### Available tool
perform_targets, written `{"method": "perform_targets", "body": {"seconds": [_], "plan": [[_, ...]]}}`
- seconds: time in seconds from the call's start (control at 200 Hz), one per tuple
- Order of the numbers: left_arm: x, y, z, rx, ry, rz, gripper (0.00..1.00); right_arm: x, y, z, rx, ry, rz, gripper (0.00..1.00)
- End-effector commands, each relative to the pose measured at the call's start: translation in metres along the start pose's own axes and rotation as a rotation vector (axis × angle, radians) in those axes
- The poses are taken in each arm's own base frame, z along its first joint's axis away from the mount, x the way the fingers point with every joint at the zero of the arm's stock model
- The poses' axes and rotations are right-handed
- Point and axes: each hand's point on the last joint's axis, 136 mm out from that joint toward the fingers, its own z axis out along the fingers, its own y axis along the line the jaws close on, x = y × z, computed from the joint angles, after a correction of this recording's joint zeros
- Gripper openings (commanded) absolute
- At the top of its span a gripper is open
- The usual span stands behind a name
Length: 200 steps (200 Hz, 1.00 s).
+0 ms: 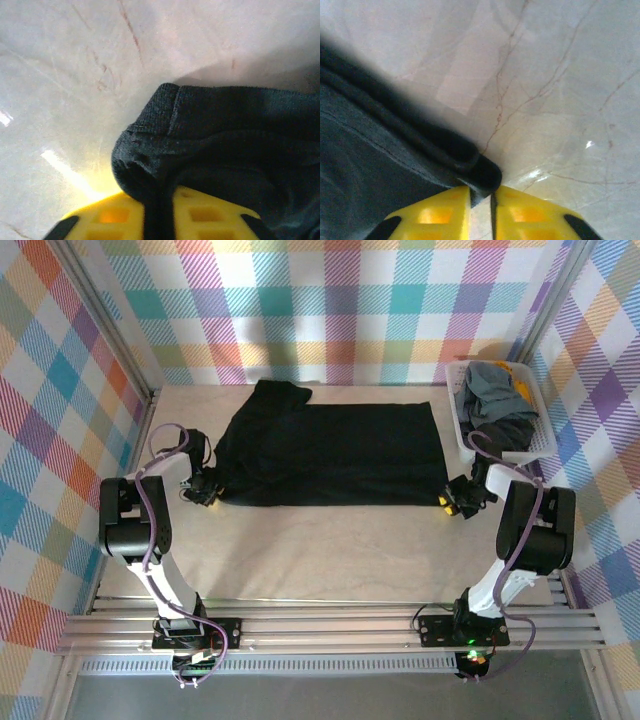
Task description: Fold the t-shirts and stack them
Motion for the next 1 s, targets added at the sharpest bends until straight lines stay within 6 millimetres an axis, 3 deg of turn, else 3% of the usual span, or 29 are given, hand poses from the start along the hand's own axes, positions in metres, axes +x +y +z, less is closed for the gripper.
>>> {"method": "perform_targets", "body": {"seconds": [0.0, 0.065, 0.235, 0.34, 0.75, 0.8, 0.865, 0.875, 0.925, 0.995], "plan": [[-0.015, 0.007, -0.011, -0.015, -0.059, 0.006, 0.10, -0.017, 0.025, 0.001, -0.046, -0.084, -0.057, 0.07], [-0.011, 0.016, -0.016, -0.035, -0.062, 0.009, 0.06, -0.019, 0.021, -0.004, -0.023, -0.117, -0.061, 0.00], [-0.003, 0.041, -0.028, -0.093, -0.064, 0.003, 0.03, -0.017, 0.002, -0.018, 0.041, -0.181, -0.049, 0.00], [0.007, 0.054, -0.032, -0.119, -0.040, -0.004, 0.03, -0.005, -0.012, -0.022, 0.073, -0.171, -0.046, 0.00], [0.059, 0.139, -0.057, -0.263, -0.020, -0.045, 0.08, 0.087, -0.099, -0.042, 0.197, -0.074, 0.029, 0.00], [0.060, 0.146, -0.059, -0.287, -0.028, -0.043, 0.13, 0.094, -0.109, -0.043, 0.209, -0.073, 0.032, 0.00], [0.059, 0.149, -0.060, -0.293, -0.043, -0.048, 0.36, 0.096, -0.114, -0.045, 0.211, -0.090, 0.019, 0.01], [0.059, 0.149, -0.061, -0.293, -0.044, -0.051, 0.42, 0.095, -0.115, -0.045, 0.210, -0.094, 0.016, 0.03], [0.056, 0.146, -0.065, -0.285, -0.061, -0.070, 0.57, 0.091, -0.108, -0.049, 0.183, -0.118, -0.017, 0.15], [0.052, 0.138, -0.076, -0.254, -0.091, -0.097, 0.63, 0.083, -0.092, -0.060, 0.140, -0.157, -0.076, 0.29]]}}
